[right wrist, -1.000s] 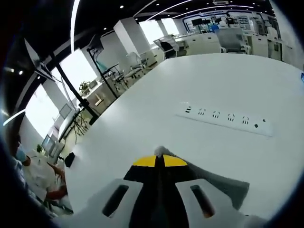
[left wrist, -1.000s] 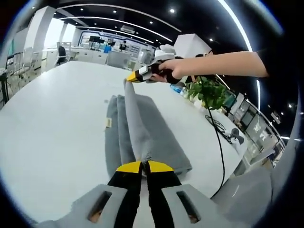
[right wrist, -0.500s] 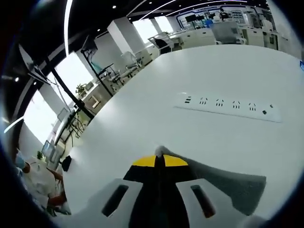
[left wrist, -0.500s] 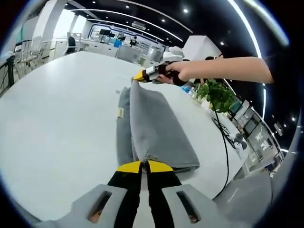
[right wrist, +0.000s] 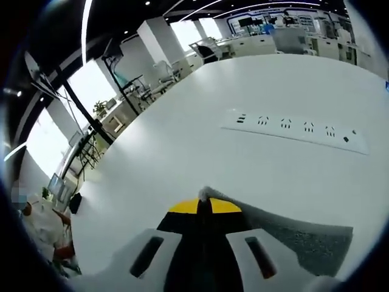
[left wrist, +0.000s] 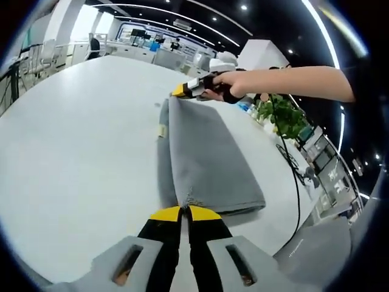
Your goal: Fold the towel on the table until its edges align and the towel forms a compact rectangular stack.
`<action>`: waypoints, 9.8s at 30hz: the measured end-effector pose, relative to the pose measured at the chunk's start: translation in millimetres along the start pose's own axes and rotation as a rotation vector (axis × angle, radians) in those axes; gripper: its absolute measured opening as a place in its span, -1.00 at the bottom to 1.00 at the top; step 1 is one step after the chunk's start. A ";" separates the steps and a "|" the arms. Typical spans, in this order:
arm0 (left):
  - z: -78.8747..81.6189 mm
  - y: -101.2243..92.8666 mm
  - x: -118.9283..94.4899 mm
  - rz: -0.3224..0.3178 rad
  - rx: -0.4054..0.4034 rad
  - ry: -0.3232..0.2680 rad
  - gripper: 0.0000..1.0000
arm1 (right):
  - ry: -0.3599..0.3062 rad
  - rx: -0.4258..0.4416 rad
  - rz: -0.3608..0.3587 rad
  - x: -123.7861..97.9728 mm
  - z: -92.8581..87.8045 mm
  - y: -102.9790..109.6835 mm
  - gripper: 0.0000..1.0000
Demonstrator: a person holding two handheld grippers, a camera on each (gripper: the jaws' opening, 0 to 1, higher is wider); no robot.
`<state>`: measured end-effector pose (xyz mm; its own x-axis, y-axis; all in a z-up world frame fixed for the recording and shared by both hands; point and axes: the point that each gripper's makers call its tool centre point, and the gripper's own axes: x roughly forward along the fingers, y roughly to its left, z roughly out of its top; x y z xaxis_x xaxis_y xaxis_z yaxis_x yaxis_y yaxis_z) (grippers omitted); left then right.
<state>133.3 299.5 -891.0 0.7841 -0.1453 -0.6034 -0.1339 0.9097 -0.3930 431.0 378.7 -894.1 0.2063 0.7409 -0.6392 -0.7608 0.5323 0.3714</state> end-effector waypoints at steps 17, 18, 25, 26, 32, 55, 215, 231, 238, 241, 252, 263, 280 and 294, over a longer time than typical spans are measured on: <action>-9.2 4.7 6.6 0.006 0.073 0.062 -0.92 | 0.024 -0.063 0.001 -9.0 0.1 0.6 -0.88; -9.4 5.2 6.5 0.007 0.072 0.064 -0.91 | 0.021 -0.064 0.005 -10.8 0.7 0.7 -0.87; 0.3 2.9 3.9 -0.011 0.107 0.017 -0.58 | -0.003 -0.044 0.023 -25.4 -2.9 3.8 -0.74; 0.3 3.7 4.2 -0.011 0.110 0.016 -0.53 | 0.001 -0.064 0.020 -28.5 -3.4 3.3 -0.72; 17.6 3.2 2.1 -0.002 0.149 -0.021 -0.50 | -0.010 -0.115 0.009 -46.6 0.5 0.9 -0.67; 92.0 16.8 20.9 -0.008 0.366 -0.041 -0.12 | -0.038 -0.095 -0.084 -136.9 -28.0 -35.3 -0.34; 69.7 -96.2 101.7 -0.176 0.770 0.124 -0.13 | -0.100 -0.224 -0.174 -243.0 -157.3 -66.7 -0.46; 38.4 -121.2 74.4 -0.272 0.790 0.136 0.19 | -0.030 -0.320 -0.141 -264.0 -198.0 -50.3 -0.14; 12.7 -124.5 66.6 -0.299 0.904 0.188 0.20 | 0.042 -0.458 -0.120 -268.4 -222.4 -36.7 -0.12; 4.5 -127.6 62.7 -0.314 0.920 0.202 0.21 | 0.046 -0.468 -0.108 -269.9 -229.7 -30.2 -0.12; -29.2 -141.6 49.0 -0.385 1.032 0.239 0.10 | 0.078 -0.498 -0.036 -268.1 -258.4 -8.4 -0.16; -51.3 -147.3 49.6 -0.407 1.127 0.272 -0.22 | 0.101 -0.575 0.006 -273.3 -273.2 9.4 -0.23; -62.5 -138.4 64.0 -0.404 1.156 0.316 -0.51 | 0.177 -0.690 0.012 -266.2 -298.3 12.1 -0.34; -61.0 -138.0 67.7 -0.408 1.139 0.290 -0.59 | 0.181 -0.713 -0.011 -261.7 -299.9 7.1 -0.43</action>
<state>167.9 140.4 -919.9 0.4628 -0.4456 -0.7663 0.8035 0.5760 0.1503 187.0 65.7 -926.2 0.1584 0.6251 -0.7643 -0.9874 0.0982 -0.1242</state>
